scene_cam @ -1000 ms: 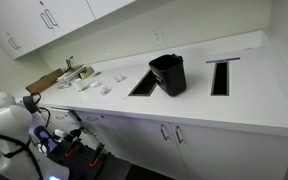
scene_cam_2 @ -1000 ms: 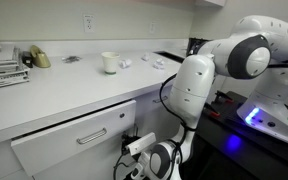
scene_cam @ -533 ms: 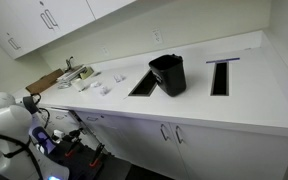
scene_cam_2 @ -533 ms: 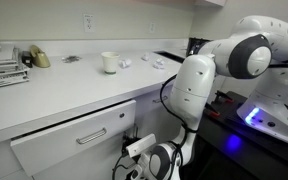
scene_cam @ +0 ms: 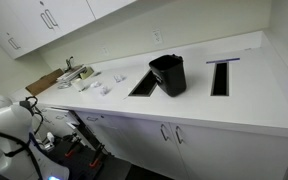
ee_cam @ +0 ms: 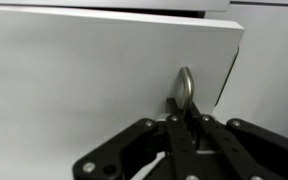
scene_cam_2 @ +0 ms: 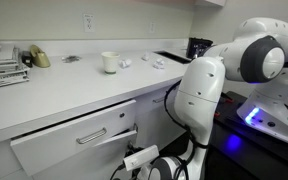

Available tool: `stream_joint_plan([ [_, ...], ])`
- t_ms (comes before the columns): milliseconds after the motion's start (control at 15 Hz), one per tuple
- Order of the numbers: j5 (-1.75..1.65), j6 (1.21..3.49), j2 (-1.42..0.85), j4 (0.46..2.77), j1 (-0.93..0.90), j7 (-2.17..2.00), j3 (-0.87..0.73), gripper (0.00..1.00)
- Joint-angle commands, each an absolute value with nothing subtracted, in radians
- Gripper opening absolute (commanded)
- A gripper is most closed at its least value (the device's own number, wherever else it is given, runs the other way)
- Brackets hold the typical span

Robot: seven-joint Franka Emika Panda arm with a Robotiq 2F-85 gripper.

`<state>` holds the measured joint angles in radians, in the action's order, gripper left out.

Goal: Open the third cabinet door from the left

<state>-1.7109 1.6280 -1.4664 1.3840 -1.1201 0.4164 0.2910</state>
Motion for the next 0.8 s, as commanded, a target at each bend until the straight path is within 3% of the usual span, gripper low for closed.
stream_joint_plan([
  [0, -1.628, 1.670, -1.467, 1.261, -1.221, 0.608, 0.280, 0.02],
  [733, -1.529, 1.721, -1.475, 1.169, -1.341, 0.648, 0.302, 0.02],
])
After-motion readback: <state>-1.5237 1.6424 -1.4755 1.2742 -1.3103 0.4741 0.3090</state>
